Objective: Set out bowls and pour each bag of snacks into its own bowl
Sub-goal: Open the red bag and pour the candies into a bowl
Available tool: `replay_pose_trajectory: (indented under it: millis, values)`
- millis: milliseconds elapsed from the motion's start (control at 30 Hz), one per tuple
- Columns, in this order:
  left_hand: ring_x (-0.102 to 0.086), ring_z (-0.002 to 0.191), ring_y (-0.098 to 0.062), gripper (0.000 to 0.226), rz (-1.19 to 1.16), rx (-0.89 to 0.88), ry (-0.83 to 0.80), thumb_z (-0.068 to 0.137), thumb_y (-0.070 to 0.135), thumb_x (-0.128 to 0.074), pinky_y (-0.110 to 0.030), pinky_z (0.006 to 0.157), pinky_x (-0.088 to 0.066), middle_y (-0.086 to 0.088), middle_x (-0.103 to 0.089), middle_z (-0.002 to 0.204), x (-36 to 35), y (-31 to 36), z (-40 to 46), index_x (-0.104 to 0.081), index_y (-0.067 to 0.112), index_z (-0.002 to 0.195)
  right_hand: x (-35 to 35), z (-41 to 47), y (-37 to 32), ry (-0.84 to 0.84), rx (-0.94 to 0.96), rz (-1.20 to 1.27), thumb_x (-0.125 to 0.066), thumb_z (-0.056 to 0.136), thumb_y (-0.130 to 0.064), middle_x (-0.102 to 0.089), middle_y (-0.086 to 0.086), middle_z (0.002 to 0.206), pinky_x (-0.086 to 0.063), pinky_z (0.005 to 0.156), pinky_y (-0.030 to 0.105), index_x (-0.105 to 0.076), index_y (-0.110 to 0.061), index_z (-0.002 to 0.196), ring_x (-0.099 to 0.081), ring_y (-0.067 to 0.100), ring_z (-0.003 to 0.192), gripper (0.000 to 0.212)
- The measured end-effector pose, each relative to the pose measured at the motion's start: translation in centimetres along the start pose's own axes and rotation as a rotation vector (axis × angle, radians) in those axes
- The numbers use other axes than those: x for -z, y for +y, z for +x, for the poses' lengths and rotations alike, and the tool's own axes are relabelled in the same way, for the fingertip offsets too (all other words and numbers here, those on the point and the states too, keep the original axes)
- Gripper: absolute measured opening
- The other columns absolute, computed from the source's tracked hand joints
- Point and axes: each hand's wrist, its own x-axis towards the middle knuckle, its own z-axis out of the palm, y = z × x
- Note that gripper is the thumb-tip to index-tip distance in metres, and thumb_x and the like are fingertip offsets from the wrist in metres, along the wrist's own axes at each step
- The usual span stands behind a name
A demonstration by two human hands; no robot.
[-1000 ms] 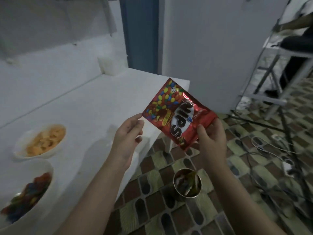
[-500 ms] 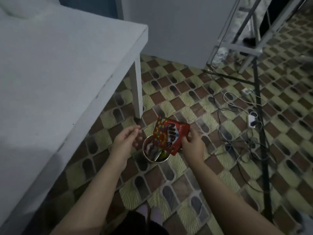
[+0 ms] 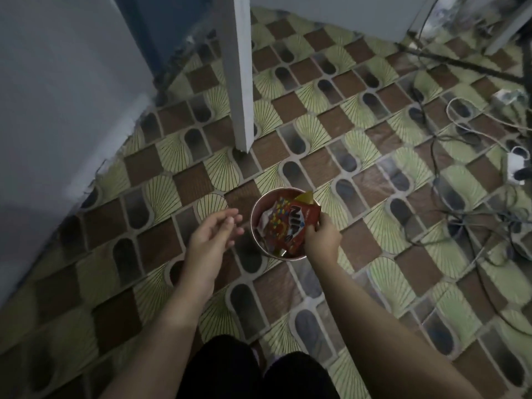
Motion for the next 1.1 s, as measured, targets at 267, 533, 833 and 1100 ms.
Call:
replay_pose_trajectory:
  millis: [267, 533, 833, 1100]
  values:
    - [-0.069, 0.098, -0.01, 0.022, 0.014, -0.035, 0.02, 0.099, 0.025, -0.05, -0.031, 0.087, -0.053, 0.012, -0.071, 0.104, -0.4, -1.9, 1.8, -0.064, 0.023, 0.116, -3.2, 0.5, 0.6, -0.071, -0.021, 0.053, -0.039, 0.105, -0.029, -0.064, 0.001, 0.104, -0.045, 0.073, 0.029, -0.048, -0.018, 0.136, -0.061, 0.018, 0.091, 0.034]
    - [-0.067, 0.089, -0.011, 0.017, -0.015, -0.267, 0.011, 0.099, 0.025, -0.05, -0.03, 0.084, -0.054, 0.009, -0.07, 0.096, -1.0, 14.7, -8.8, -0.065, 0.026, 0.106, 11.2, -11.7, -15.1, 0.035, 0.405, 0.404, -0.041, 0.105, -0.026, -0.061, -0.005, 0.079, -0.048, 0.069, 0.03, -0.056, -0.019, 0.089, -0.059, 0.01, 0.076, 0.023]
    - [-0.065, 0.084, -0.01, 0.016, 0.006, -0.644, 0.166, 0.095, 0.037, -0.051, -0.029, 0.081, -0.054, 0.011, -0.068, 0.093, 6.0, 36.7, -24.7, -0.062, 0.03, 0.105, 26.5, -28.7, -35.6, -0.209, 1.007, 0.591, -0.045, 0.102, -0.026, -0.058, -0.001, 0.072, -0.048, 0.053, 0.049, -0.056, -0.023, 0.089, -0.056, 0.023, 0.061, 0.018]
    - [-0.063, 0.076, -0.009, 0.015, 0.05, -0.806, 0.658, 0.099, 0.012, -0.052, -0.02, 0.075, -0.053, 0.013, -0.067, 0.088, 19.1, 39.0, -39.0, -0.059, 0.025, 0.103, 24.9, -44.3, -41.9, -0.563, 1.289, 0.579, -0.051, 0.1, -0.028, -0.06, -0.006, 0.071, -0.052, 0.057, 0.044, -0.057, -0.017, 0.089, -0.059, 0.018, 0.061, 0.016]
